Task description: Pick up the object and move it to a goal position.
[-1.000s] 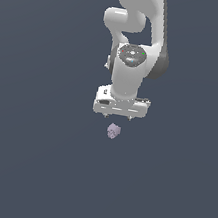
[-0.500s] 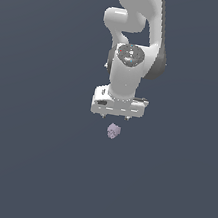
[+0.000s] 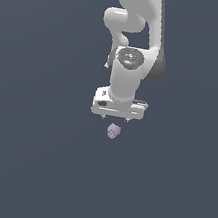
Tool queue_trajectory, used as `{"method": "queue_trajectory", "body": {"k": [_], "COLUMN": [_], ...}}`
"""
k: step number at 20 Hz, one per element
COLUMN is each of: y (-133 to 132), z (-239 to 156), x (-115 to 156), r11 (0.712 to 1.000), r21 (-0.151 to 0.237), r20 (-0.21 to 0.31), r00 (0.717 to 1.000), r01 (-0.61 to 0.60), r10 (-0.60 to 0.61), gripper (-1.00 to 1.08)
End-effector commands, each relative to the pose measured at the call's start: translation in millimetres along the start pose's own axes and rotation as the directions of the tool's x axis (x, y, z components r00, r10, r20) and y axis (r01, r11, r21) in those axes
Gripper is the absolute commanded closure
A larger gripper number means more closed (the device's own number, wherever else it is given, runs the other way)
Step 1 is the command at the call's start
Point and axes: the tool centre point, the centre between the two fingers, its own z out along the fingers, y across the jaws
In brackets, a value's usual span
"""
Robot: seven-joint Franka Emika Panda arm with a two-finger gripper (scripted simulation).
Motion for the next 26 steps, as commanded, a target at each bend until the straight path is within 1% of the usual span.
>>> {"method": "queue_trajectory", "body": {"k": [1,7,15,21,26], "y": [-0.8,-2.9,-5.2,-5.8,-5.9], "z": [5.1,22.5,46.6,56.7,59.9], "x": [-0.2,-0.8,-2.8,-4.0,-4.4], "r11": [0.999,0.988,0.947,0.920,0.911], "r21": [0.000,0.000,0.001,0.002,0.002], "r20": [-0.002,-0.011,-0.025,-0.031,-0.033], "r00": [0.999,0.988,0.946,0.920,0.910], "r01": [-0.034,-0.155,-0.322,-0.391,-0.413], "r10": [0.034,0.155,0.322,0.391,0.413], "gripper": [-0.92,-0.92,-0.92,-0.92,-0.92]}}
